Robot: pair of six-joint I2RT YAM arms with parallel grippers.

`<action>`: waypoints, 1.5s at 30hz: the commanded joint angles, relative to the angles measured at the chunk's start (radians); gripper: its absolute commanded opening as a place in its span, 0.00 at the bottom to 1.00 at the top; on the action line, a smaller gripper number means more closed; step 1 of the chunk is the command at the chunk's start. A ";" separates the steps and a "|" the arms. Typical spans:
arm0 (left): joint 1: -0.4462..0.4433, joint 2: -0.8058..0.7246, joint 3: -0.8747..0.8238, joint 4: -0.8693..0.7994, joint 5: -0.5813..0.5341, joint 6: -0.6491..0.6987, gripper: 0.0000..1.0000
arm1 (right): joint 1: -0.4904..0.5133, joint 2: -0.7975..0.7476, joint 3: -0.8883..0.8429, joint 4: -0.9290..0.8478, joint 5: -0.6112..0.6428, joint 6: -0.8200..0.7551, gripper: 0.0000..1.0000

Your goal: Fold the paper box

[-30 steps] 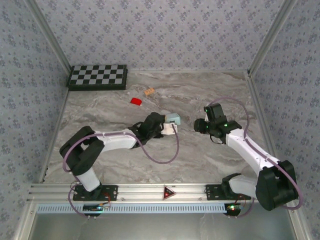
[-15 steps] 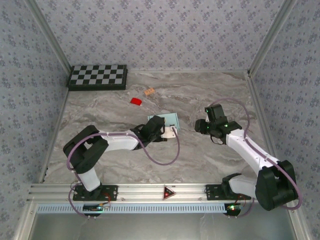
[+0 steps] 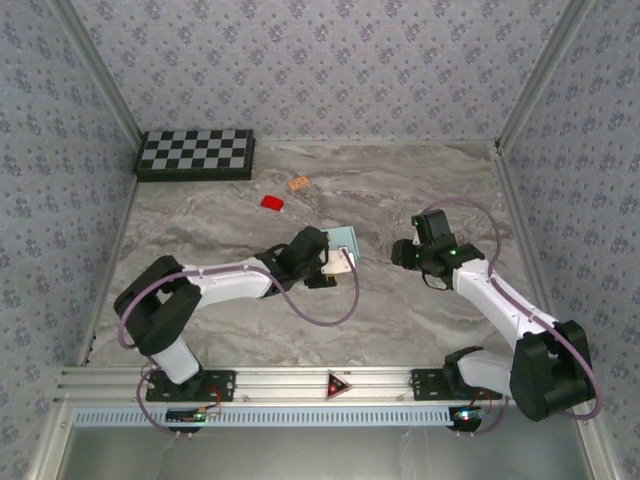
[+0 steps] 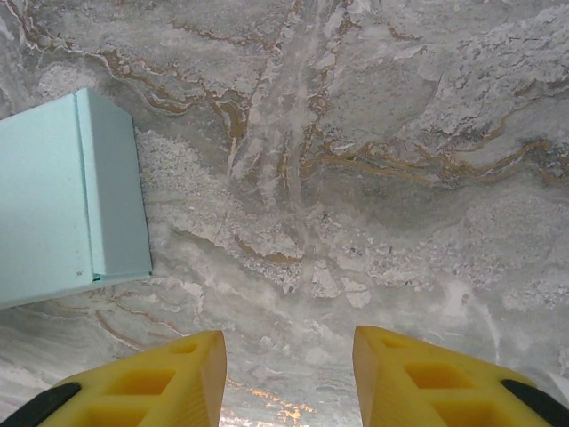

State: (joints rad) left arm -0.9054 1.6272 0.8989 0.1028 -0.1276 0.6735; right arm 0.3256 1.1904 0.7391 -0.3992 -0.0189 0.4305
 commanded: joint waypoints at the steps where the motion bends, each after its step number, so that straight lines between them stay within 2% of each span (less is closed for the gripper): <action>1: 0.007 -0.082 0.038 -0.040 -0.048 -0.134 0.86 | -0.014 -0.011 -0.011 -0.017 -0.005 0.015 0.43; 5: 0.054 -0.156 0.053 -0.097 -0.174 -0.308 0.85 | -0.032 -0.009 -0.007 -0.036 0.043 -0.002 0.43; 9: 0.112 -0.243 0.007 -0.112 -0.213 -0.387 0.86 | -0.046 -0.003 0.005 -0.074 0.137 0.012 0.43; 13: 0.165 -0.319 -0.026 -0.148 -0.354 -0.491 0.86 | -0.068 -0.009 0.012 -0.097 0.213 0.016 0.43; 17: 0.258 -0.398 -0.053 -0.215 -0.443 -0.623 0.86 | -0.108 -0.021 0.014 -0.113 0.285 0.012 0.43; 23: 0.402 -0.488 -0.104 -0.279 -0.510 -0.721 0.86 | -0.193 -0.024 0.000 -0.067 0.310 -0.043 0.43; 29: 0.545 -0.512 -0.157 -0.274 -0.507 -0.773 0.88 | -0.294 -0.023 -0.033 0.031 0.252 -0.088 0.44; 34: 0.617 -0.507 -0.225 -0.196 -0.509 -0.731 0.99 | -0.351 -0.019 -0.079 0.157 0.246 -0.141 0.46; 38: 0.679 -0.509 -0.295 -0.101 -0.439 -0.725 1.00 | -0.395 -0.013 -0.122 0.259 0.230 -0.173 0.49; 45: 0.768 -0.489 -0.414 0.128 -0.221 -0.677 1.00 | -0.423 -0.004 -0.217 0.509 0.167 -0.276 0.52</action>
State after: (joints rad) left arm -0.1555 1.1347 0.5114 0.0696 -0.4683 -0.0372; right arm -0.0925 1.1828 0.5556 -0.0429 0.1905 0.2268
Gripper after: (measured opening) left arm 0.996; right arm 0.519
